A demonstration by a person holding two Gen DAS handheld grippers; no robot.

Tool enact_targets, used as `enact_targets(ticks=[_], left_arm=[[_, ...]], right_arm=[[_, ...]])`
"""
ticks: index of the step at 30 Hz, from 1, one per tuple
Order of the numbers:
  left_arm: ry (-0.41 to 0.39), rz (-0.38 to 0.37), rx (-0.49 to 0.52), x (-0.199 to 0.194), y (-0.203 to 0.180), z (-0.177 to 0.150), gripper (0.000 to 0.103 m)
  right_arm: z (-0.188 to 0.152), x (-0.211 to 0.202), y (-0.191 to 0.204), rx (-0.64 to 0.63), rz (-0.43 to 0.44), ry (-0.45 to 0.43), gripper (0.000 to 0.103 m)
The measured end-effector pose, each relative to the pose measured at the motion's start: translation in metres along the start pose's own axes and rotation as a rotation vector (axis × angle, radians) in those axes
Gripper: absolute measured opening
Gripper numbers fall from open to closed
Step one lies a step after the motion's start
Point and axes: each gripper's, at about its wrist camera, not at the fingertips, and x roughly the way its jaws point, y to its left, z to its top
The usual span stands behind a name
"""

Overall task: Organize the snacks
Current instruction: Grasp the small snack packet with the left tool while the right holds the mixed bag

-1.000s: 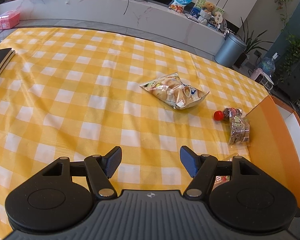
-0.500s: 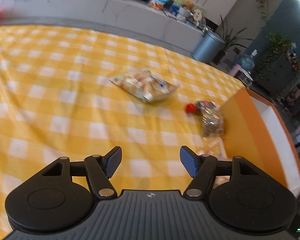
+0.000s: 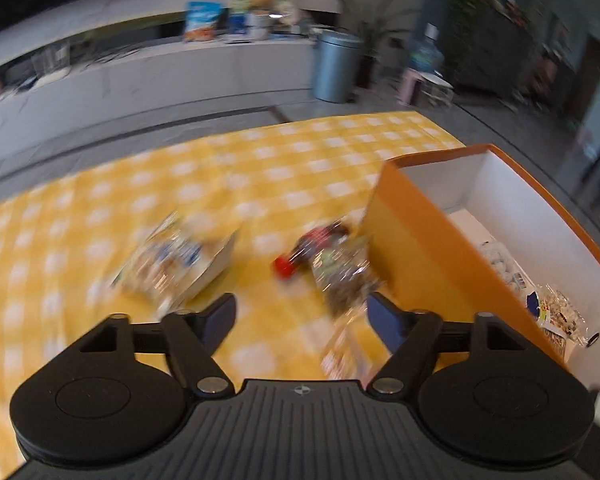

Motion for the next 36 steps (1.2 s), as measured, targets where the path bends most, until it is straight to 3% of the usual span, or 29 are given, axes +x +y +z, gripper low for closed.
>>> enact_targets(ticks=[4,9,13,14,16,18,20,29,36], left_arm=[[0.094,-0.003,-0.054,0.042,-0.012,0.023,0.091],[0.206,-0.003,-0.067,0.093,-0.020,0.029,0.091],[0.223,-0.047,-0.187,0.115,-0.012,0.029,0.087],[0.228,-0.045,-0.207,0.119,-0.011,0.027,0.082],[0.234,0.009,-0.219,0.127,-0.009,0.027,0.083],[0.223,0.003,-0.238,0.133,-0.006,0.023,0.080],[0.207,-0.020,-0.264,0.132,-0.004,0.019,0.052],[0.208,0.021,-0.203,0.109,-0.015,0.015,0.047],[0.140,0.012,-0.248,0.067,-0.007,0.010,0.047]], right_arm=[[-0.001,0.000,0.001,0.000,-0.002,-0.003,0.063],[-0.001,0.000,0.001,-0.010,0.001,-0.001,0.064],[-0.002,0.001,0.003,-0.026,0.002,0.000,0.065],[-0.002,0.001,0.004,-0.027,0.003,0.000,0.066],[-0.003,0.001,0.004,-0.022,0.005,-0.002,0.066],[-0.003,0.001,0.002,-0.012,0.011,-0.003,0.066],[-0.003,0.000,-0.001,0.006,0.014,-0.007,0.064],[-0.004,-0.001,-0.006,0.007,0.024,0.002,0.062],[-0.003,-0.004,0.001,-0.017,0.051,0.018,0.062]])
